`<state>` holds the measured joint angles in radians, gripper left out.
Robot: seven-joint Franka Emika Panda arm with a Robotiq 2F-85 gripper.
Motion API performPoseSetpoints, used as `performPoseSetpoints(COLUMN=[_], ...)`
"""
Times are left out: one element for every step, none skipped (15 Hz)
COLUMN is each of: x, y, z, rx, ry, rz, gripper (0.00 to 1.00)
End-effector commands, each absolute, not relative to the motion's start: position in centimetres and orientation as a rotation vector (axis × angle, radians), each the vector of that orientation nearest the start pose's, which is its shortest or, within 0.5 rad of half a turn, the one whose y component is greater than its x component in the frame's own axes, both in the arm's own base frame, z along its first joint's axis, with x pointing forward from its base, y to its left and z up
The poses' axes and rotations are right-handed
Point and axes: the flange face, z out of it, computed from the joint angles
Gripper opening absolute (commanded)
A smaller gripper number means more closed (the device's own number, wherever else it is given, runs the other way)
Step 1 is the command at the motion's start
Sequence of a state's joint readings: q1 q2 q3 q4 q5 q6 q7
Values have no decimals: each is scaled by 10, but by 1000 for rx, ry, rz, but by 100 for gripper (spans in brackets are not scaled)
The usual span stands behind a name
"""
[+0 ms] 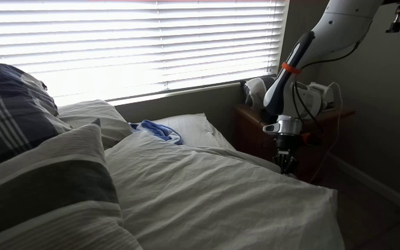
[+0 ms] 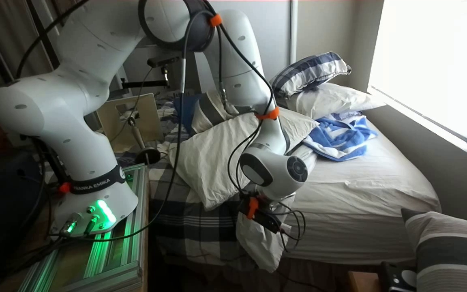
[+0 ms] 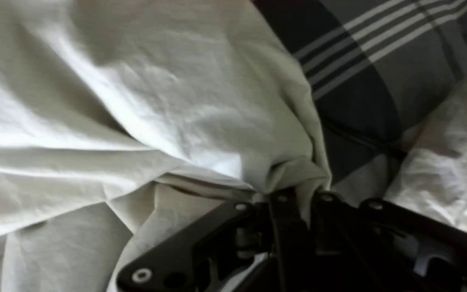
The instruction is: Move the blanket to the left
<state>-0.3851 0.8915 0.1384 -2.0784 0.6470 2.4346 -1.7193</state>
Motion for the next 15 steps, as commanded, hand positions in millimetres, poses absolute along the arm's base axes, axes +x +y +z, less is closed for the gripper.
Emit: performPoseSetpoints(x=[420,418,450,447,445,444,443,443,443,443,442,442,438,435,425], y=[-42,-35,-67,-60,-57,-57,-57,-58,-58,-58,-58,-58,-54,-51,-43], z=[8,13,-7,-2,2,3,4,4,4,4,4,4,-7,-18,-34], rx=[-2094,-2067,-2195,-2179,-2173,-2171,-2170,-2169,-2168,-2167,-2166,-2165,-2098,-2042,-2023], ry=[-1027,-1036,-1040,-1050,-1058,-1062,-1063,-1062,-1061,-1061,-1061,-1061,-1017,-979,-979], rz=[-43,-62,-60,-64,-65,-67,-69,-71,-73,-73,-74,-74,-71,-68,-34], gripper=[2,2,7,7,7,7,7,7,7,7,7,7,2,2,2])
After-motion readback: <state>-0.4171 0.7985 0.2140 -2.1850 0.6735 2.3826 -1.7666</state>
